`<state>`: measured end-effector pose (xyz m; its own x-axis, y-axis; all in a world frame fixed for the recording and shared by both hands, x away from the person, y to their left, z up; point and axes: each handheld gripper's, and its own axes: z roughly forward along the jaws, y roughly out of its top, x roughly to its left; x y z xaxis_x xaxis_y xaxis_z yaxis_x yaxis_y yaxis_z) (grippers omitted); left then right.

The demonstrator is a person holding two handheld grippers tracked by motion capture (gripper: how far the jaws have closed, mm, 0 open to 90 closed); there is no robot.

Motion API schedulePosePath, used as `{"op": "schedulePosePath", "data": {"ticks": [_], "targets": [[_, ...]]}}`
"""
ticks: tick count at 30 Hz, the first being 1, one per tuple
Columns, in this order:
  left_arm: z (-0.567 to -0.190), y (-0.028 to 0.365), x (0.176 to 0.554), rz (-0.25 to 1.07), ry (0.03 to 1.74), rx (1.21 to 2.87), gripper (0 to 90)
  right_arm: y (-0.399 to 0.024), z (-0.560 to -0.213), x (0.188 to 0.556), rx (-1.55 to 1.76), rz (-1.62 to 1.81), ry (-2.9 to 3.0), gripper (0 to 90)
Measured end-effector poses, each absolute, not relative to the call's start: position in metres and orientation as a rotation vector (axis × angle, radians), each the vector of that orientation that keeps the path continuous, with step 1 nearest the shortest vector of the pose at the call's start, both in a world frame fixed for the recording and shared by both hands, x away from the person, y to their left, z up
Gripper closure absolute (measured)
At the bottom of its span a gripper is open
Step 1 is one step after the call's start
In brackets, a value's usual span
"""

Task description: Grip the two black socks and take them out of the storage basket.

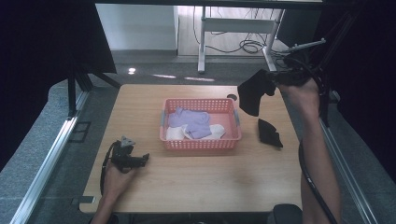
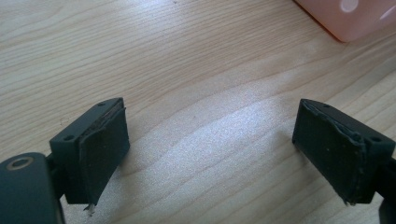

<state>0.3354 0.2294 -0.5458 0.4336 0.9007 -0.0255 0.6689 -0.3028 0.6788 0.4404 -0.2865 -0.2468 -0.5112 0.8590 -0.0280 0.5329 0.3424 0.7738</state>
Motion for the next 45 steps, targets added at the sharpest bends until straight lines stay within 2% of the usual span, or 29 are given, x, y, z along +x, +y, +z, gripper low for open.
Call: {"op": "schedulePosePath", "data": {"ticks": [9,16,45], "targets": [[-0.546,0.229,0.335,0.485,1.318,2.065,10.4,-0.319,-0.265,0.442,1.323,0.946,2.123,88.4],[-0.546,0.229,0.335,0.489,1.317,2.061,10.4,-0.332,-0.297,0.451,1.384,0.882,2.126,88.2],[-0.546,0.229,0.335,0.485,1.317,2.070,10.4,-0.335,-0.438,0.475,1.552,0.692,2.258,87.7]]}}
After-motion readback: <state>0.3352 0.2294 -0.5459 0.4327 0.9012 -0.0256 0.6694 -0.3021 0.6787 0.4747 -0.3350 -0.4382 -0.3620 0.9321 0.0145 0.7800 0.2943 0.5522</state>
